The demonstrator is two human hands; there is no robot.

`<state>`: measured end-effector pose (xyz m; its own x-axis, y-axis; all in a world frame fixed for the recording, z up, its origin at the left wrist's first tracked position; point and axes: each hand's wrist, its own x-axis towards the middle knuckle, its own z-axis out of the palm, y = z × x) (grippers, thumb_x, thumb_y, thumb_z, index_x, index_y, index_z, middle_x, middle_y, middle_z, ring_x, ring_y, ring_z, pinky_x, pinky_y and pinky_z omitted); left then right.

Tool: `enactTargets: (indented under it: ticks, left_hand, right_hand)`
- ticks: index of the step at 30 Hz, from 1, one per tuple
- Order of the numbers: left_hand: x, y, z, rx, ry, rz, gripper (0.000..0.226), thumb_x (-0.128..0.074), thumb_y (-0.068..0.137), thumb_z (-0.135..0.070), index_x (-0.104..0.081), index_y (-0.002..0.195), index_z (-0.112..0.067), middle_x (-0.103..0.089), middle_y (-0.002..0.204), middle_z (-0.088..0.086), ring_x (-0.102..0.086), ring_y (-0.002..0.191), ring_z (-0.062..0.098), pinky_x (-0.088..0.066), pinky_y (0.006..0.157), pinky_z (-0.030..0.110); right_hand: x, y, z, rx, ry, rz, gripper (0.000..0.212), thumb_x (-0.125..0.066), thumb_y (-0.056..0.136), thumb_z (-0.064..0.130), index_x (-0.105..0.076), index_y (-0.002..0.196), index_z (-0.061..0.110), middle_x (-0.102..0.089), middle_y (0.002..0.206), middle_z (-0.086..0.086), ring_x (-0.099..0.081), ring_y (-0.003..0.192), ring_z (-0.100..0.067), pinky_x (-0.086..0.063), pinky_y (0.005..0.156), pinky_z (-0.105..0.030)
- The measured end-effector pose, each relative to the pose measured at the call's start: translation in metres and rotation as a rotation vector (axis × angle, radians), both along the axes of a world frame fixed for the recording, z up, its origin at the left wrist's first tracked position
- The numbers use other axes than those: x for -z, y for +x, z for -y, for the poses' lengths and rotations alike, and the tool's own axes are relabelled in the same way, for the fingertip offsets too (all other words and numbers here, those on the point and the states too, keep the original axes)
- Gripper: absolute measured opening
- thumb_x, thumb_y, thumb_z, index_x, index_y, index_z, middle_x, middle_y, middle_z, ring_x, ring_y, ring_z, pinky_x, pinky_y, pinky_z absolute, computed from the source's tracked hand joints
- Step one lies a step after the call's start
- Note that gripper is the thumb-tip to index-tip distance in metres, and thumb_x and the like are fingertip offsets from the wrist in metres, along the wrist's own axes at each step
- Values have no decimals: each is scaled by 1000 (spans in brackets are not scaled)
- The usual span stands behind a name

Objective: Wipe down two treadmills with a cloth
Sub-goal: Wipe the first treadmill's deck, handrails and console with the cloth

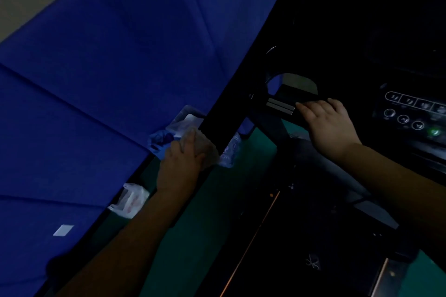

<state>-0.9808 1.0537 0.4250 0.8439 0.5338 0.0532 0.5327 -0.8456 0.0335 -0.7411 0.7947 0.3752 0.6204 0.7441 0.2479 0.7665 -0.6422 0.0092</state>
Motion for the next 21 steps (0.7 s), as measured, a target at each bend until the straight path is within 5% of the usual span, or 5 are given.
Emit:
enactTargets:
  ticks: [6, 11, 15, 19, 21]
  left_hand:
    - [7, -8, -11, 103, 29, -28, 67, -10, 94, -56, -13, 152, -22, -46, 129, 17, -50, 98, 34, -49, 79, 42]
    - [3, -39, -6, 113, -30, 105, 61, -42, 92, -36, -28, 148, -18, -53, 100, 21, -54, 80, 33, -52, 64, 41]
    - [9, -88, -13, 151, -74, 187, 59, -52, 90, -33, -31, 143, -18, -52, 96, 21, -53, 78, 34, -49, 63, 39]
    - [-1, -129, -21, -164, -631, 347, 35, -55, 90, -50, -59, 109, -20, -61, 106, 11, -60, 94, 28, -52, 75, 38]
    - [-9, -149, -24, -42, -518, 241, 34, -42, 98, -42, -57, 122, -23, -57, 117, 7, -57, 100, 22, -46, 82, 32]
  right_hand:
    - [-1, -8, 0, 52, -37, -19, 74, -72, 77, 23, -41, 141, 9, -56, 131, -14, -50, 121, -33, -23, 109, -43]
    - [-16, -35, 0, 127, 14, -235, 68, -66, 78, 14, -42, 142, 8, -40, 146, -19, -33, 137, -38, -23, 114, -47]
    - [-22, -106, -9, 229, 263, -429, 50, -64, 79, 8, -55, 128, 7, -51, 132, -18, -48, 121, -38, -40, 102, -41]
    - [-25, -214, -34, 271, 570, -697, 38, -58, 82, -2, -60, 118, 11, -54, 115, -9, -53, 105, -19, -34, 98, -18]
    - [-26, -267, -51, 280, 716, -858, 32, -58, 84, -4, -62, 108, 17, -58, 104, -5, -55, 96, -14, -40, 93, -18]
